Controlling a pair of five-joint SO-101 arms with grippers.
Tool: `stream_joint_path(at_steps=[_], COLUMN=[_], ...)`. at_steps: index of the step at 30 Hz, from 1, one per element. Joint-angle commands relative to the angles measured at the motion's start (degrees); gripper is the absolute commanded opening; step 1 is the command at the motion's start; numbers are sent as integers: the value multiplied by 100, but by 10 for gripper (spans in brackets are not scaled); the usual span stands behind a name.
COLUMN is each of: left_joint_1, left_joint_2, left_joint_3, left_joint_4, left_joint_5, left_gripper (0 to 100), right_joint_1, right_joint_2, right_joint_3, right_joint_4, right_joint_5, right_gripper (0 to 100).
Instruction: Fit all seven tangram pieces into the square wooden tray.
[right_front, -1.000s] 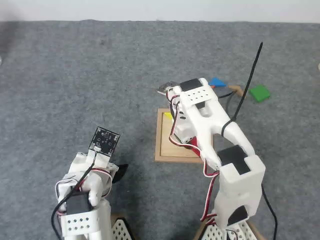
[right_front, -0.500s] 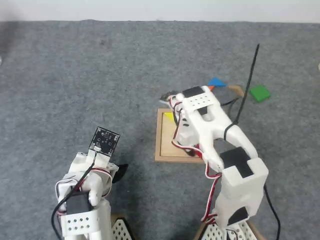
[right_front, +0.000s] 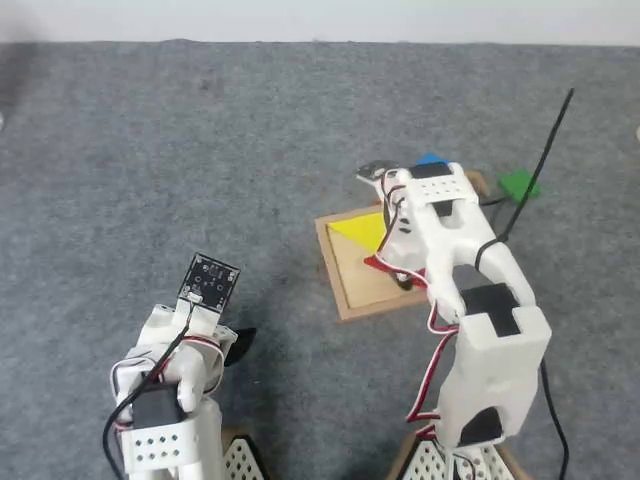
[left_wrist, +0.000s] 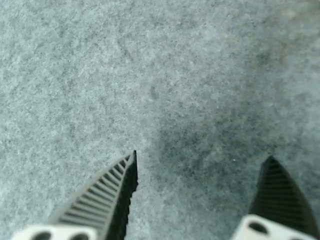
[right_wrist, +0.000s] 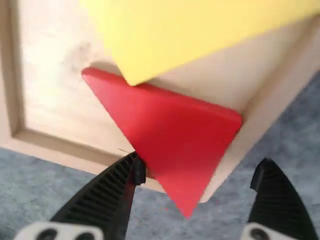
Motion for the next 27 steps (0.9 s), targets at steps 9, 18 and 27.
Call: stream_joint_path(at_steps=[9,18,27], left_joint_1=[0,0,0], left_joint_2=[-88,-88,-88], left_joint_3=[-127,-127,-127], left_joint_4=[35,35,35], left_joint_5=[-53,-53,-53], left_gripper=[368,368,368], right_joint_1=[-681,-277,119], right_joint_2=[171,215,215], right_joint_3=[-70,-343,-484], right_joint_4=[-426,-620,-277], right_joint_5=[325,281,79], right_gripper=[340,340,340])
